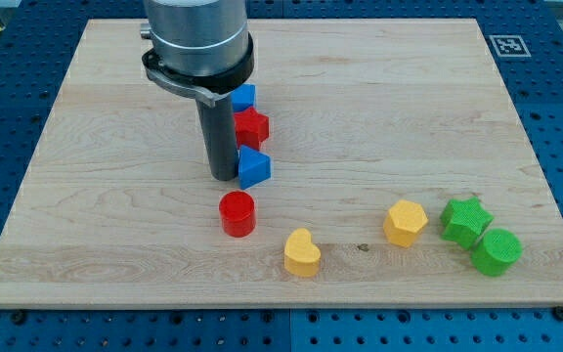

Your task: Push the blue cube above the red star

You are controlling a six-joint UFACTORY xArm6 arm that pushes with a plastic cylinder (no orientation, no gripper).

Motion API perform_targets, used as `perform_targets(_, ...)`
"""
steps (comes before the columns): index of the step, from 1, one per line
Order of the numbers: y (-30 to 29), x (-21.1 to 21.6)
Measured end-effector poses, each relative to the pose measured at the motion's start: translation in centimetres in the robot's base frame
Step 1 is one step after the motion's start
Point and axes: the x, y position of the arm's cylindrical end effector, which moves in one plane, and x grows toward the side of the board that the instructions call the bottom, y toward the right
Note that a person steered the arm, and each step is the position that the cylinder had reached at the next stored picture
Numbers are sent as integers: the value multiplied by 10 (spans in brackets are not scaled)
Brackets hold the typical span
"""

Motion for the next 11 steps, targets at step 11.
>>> perform_targets(11, -20, -115)
